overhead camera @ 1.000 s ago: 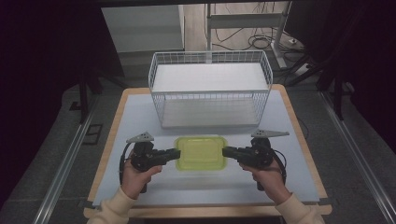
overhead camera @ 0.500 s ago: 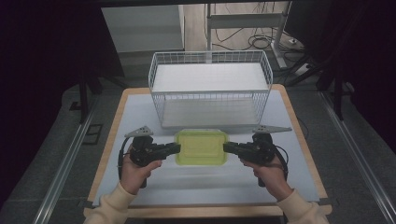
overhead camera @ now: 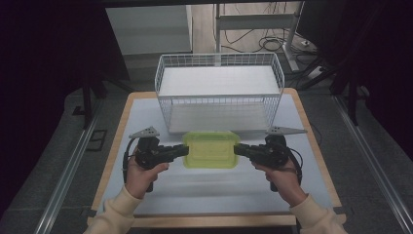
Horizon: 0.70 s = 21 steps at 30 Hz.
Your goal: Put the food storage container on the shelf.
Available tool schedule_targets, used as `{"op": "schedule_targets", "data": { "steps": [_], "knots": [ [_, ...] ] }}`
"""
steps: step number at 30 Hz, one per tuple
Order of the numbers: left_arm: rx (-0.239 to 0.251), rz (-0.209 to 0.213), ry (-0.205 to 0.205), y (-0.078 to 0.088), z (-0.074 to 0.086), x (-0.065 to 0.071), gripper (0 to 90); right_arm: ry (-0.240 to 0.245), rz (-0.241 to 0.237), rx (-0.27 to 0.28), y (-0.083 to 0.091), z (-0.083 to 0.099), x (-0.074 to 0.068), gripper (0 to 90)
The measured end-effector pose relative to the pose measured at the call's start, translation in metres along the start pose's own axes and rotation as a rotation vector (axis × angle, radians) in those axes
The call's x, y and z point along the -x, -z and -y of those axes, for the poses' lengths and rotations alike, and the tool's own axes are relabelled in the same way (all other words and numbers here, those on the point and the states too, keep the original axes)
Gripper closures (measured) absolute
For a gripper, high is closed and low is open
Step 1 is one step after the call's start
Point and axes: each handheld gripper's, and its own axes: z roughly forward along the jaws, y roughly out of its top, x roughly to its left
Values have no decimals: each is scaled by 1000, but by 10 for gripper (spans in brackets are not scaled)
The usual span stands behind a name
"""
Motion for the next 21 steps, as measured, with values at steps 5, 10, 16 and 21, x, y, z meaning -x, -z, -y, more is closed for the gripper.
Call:
{"op": "schedule_targets", "data": {
  "steps": [5, 10, 16, 21],
  "knots": [
    [-1, 1, -11, 1, -9, 0, 801, 9, 3, 11, 2, -8, -2, 804],
    [5, 2, -19, 3, -16, 1, 801, 25, 11, 17, 4, -16, -4, 804],
    [15, -1, -26, 4, -24, 2, 801, 35, 20, 27, 6, -23, -5, 803],
    [18, -3, -26, 3, -31, 2, 801, 31, 28, 32, 7, -29, -3, 803]
  ]
}}
